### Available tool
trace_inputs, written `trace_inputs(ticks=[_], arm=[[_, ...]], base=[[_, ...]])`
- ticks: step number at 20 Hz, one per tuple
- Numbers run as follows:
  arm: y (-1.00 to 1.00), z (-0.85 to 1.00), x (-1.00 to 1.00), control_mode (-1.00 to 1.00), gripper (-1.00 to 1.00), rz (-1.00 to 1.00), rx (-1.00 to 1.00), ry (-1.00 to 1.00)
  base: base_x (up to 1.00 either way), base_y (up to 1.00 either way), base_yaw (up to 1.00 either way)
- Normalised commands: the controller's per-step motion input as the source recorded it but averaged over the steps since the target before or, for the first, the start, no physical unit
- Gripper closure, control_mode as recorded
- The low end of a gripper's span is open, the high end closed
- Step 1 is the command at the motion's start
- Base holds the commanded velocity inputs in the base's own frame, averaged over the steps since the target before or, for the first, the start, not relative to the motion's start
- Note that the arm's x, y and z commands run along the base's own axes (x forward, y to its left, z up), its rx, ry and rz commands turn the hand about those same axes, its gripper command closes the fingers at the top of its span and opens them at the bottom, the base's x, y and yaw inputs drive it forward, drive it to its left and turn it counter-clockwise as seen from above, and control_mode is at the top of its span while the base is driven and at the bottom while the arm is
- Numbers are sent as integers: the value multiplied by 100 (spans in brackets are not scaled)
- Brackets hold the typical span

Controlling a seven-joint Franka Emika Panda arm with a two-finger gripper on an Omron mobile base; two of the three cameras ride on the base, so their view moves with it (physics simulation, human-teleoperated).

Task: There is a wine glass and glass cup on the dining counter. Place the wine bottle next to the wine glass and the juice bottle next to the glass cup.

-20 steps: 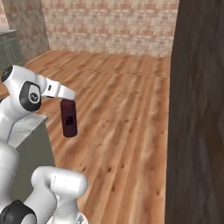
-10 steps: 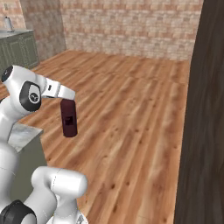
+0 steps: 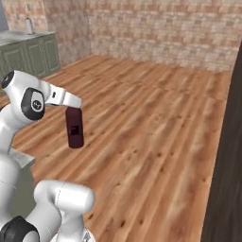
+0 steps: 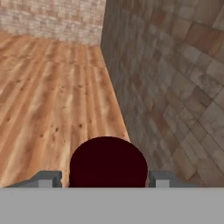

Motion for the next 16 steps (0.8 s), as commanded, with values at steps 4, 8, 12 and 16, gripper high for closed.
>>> trace_inputs(ticks=[4, 8, 12, 16], arm=[[0, 0, 0, 100, 100, 0, 0, 0], [0, 0, 0, 100, 100, 0, 0, 0], [0, 0, 0, 100, 100, 0, 0, 0], [0, 0, 0, 100, 100, 0, 0, 0]], base=[[62, -25, 31], [62, -24, 32], [61, -22, 34], [61, -20, 37]])
